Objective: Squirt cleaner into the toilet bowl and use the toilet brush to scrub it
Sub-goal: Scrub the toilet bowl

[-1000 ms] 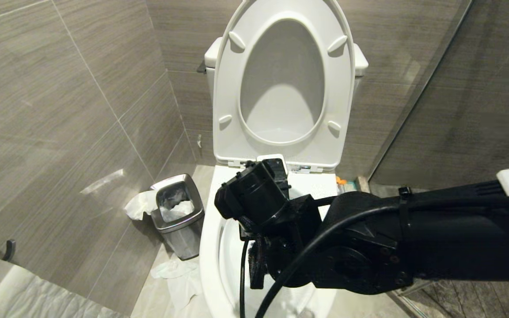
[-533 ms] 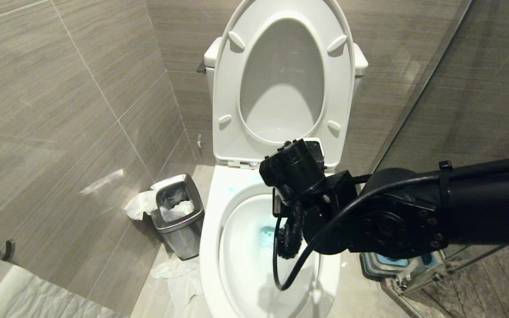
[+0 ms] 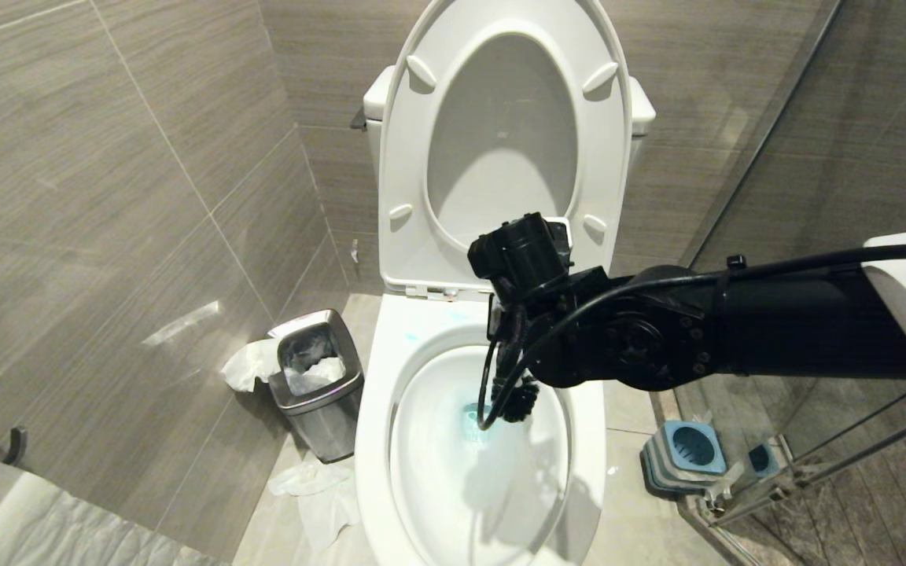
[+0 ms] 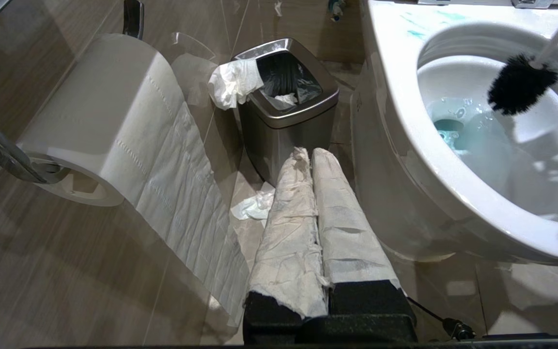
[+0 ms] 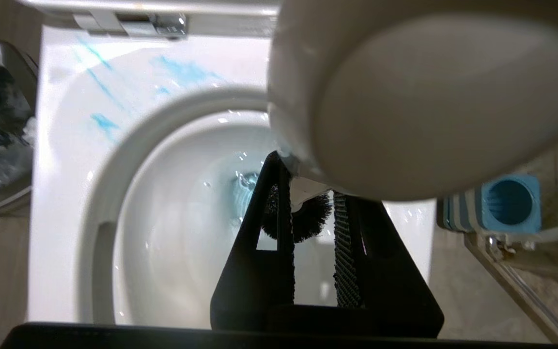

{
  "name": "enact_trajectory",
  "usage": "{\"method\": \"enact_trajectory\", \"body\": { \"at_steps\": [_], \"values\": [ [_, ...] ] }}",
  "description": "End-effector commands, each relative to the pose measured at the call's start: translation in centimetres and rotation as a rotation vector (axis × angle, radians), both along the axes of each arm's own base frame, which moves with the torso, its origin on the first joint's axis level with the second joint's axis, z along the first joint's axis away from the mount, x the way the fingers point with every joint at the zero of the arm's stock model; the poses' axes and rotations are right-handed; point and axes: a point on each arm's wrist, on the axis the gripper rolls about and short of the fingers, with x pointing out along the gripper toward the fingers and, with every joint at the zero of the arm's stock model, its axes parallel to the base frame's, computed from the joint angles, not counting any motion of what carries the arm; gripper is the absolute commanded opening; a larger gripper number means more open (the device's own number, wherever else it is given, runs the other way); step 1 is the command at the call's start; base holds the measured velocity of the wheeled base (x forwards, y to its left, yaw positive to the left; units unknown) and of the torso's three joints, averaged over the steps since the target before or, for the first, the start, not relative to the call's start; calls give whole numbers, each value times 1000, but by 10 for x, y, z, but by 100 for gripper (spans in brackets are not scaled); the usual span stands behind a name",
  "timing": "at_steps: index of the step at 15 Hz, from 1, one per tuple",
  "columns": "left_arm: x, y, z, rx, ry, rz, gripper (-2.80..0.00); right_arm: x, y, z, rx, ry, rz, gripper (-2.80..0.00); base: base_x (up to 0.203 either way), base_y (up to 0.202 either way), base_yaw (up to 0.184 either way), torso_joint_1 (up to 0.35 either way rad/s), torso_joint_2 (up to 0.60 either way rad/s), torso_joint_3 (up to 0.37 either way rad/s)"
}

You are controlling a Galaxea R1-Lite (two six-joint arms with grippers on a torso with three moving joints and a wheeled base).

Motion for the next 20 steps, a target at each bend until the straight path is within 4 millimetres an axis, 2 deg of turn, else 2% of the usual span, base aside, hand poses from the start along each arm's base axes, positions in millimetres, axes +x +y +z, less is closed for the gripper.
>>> {"method": "enact_trajectory", "body": {
  "at_steps": [1,4,8,11,13,15,18,20],
  "values": [
    [0,0,0,0,3,-1,-280,20,17,-12,-3,-12,3,-280,0,0,0,0,0,0],
    [0,0,0,0,4,-1,-280,31,39,-10,3,-47,32,-280,0,0,0,0,0,0],
    [0,0,0,0,3,-1,-280,-4,74,-16,-21,-16,133,-280,0,0,0,0,0,0],
    [0,0,0,0,4,-1,-280,-29,74,-10,-20,6,163,-280,0,0,0,0,0,0],
    [0,0,0,0,4,-1,-280,-44,64,-7,-18,34,161,-280,0,0,0,0,0,0],
    [0,0,0,0,3,-1,-280,-60,46,-8,-28,70,151,-280,0,0,0,0,0,0],
    [0,0,0,0,3,-1,-280,-84,10,-3,-29,104,122,-280,0,0,0,0,0,0],
    [0,0,0,0,4,0,-280,-93,-17,0,-26,116,88,-280,0,0,0,0,0,0]
  ]
}}
